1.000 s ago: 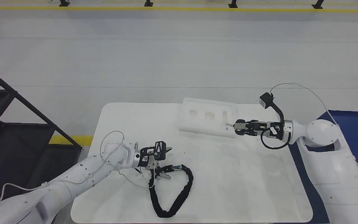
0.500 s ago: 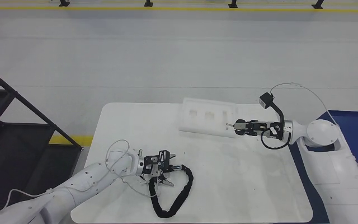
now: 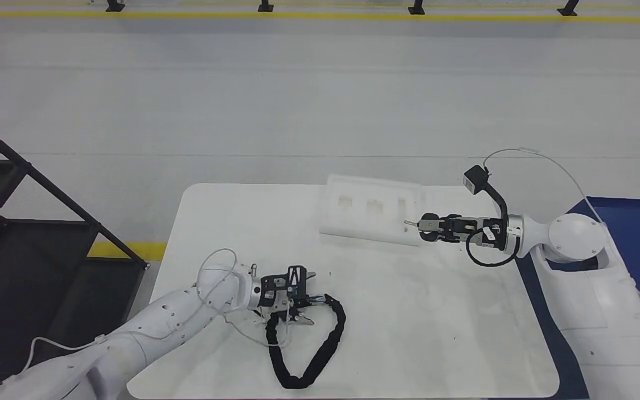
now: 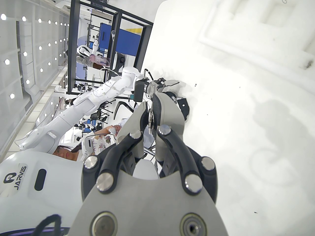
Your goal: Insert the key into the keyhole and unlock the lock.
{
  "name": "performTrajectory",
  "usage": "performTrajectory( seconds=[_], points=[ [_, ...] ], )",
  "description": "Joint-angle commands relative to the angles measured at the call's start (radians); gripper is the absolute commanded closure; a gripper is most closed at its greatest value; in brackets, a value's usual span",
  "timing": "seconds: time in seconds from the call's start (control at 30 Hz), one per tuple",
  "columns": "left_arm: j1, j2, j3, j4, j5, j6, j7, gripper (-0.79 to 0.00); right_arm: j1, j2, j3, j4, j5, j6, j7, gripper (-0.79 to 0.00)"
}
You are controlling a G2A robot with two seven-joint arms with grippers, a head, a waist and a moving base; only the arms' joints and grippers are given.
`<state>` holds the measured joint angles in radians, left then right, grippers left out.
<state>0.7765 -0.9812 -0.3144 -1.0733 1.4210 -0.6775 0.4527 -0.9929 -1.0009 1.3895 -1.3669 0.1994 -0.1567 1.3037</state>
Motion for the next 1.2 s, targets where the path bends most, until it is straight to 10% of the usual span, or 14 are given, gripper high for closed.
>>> performTrajectory(
  seconds=[0.0, 0.1, 0.17, 0.67, 1.17],
  points=[
    [0.003, -0.004, -0.005, 0.007, 0.007, 0.004, -0.001, -0.474, 0.0, 0.0, 0.0, 0.0, 0.0, 0.0, 0.0, 0.0],
    [0.007, -0.01, -0.013, 0.014, 0.014, 0.008, -0.004, -0.28, 0.0, 0.0, 0.0, 0.0, 0.0, 0.0, 0.0, 0.0],
    [0.009, -0.013, -0.019, 0.018, 0.02, 0.006, -0.008, 0.0, 0.0, 0.0, 0.0, 0.0, 0.0, 0.0, 0.0, 0.0],
    [0.011, -0.018, -0.096, 0.009, -0.045, -0.118, -0.023, 0.0, 0.0, 0.0, 0.0, 0.0, 0.0, 0.0, 0.0, 0.0],
    [0.044, 0.063, -0.282, -0.25, -0.057, -0.242, 0.044, 0.0, -0.017, 0.001, -0.016, -0.042, -0.016, 0.048, -0.013, 0.0]
  ],
)
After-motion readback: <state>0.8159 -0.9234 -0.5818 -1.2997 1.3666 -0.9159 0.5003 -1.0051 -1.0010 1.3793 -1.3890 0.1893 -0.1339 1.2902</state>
